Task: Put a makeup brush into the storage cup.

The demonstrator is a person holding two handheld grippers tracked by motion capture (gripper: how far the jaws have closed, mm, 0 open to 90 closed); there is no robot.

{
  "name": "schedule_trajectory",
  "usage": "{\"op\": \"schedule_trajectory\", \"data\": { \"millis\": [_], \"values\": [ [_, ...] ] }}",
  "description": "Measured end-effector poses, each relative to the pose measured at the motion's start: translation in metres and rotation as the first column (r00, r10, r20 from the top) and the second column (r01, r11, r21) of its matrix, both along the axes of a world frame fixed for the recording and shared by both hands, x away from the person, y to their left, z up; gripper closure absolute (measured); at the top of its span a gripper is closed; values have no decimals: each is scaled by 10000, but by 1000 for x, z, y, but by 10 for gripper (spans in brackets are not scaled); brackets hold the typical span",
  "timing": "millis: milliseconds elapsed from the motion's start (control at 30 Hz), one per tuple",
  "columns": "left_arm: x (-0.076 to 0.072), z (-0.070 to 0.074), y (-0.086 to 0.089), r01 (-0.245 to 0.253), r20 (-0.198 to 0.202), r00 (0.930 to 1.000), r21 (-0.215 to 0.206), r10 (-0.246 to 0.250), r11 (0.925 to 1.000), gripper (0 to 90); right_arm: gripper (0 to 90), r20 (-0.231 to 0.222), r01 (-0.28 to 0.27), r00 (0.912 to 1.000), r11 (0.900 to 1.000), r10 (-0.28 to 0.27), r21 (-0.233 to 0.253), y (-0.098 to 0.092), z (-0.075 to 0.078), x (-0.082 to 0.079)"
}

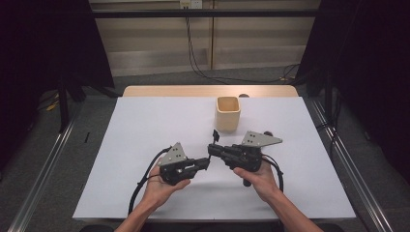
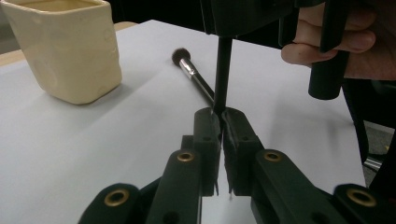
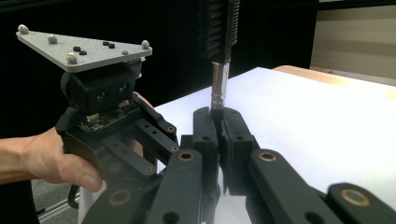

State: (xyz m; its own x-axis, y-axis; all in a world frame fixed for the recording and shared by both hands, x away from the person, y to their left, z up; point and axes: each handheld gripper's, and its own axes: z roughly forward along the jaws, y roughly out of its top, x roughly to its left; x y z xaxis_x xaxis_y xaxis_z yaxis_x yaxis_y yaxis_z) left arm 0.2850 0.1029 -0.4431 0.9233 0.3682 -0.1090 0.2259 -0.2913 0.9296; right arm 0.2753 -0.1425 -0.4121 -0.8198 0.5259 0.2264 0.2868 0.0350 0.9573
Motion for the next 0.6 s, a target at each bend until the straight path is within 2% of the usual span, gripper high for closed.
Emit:
{"op": "schedule_trajectory", "data": {
  "millis": [333,600],
  "values": [
    [-1,-1,1,-256,20,9997,11,256,9997,695,870,18,-28,10000,10000,28,-15,-1,1,0],
    [-2,1,4,-664,-68,9978,115,665,9977,477,870,77,118,9999,9999,-117,-16,-6,3,1]
  ]
}}
